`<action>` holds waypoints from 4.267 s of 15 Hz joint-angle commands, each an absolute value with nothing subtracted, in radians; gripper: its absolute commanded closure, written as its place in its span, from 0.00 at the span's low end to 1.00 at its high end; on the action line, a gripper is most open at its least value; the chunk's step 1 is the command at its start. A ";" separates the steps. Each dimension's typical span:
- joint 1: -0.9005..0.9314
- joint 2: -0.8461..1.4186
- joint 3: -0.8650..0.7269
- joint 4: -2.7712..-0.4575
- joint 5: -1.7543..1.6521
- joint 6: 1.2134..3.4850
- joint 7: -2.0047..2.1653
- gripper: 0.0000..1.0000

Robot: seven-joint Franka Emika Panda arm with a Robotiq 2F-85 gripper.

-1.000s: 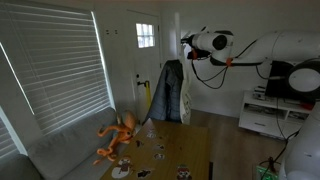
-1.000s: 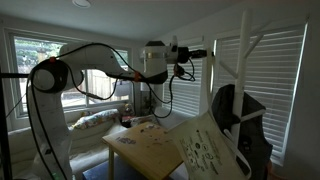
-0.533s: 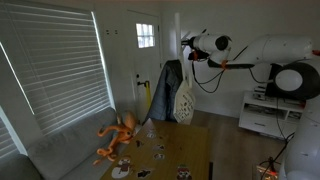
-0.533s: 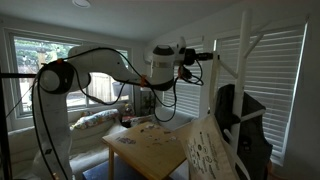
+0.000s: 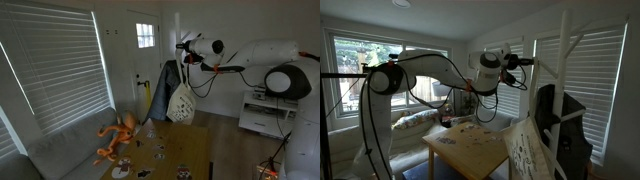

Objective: Move the toe bag to the higher rack

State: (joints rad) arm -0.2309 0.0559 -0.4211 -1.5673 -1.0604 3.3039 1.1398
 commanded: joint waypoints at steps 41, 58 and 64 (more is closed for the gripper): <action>-0.401 0.136 -0.186 -1.323 -0.352 2.961 0.655 0.00; -0.394 0.229 -0.184 -1.094 -0.226 2.337 0.631 0.00; -0.393 0.216 -0.165 -1.052 -0.192 2.252 0.607 0.00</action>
State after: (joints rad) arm -0.3871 0.2091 -0.1808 -1.1045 -0.2393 2.2948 0.6521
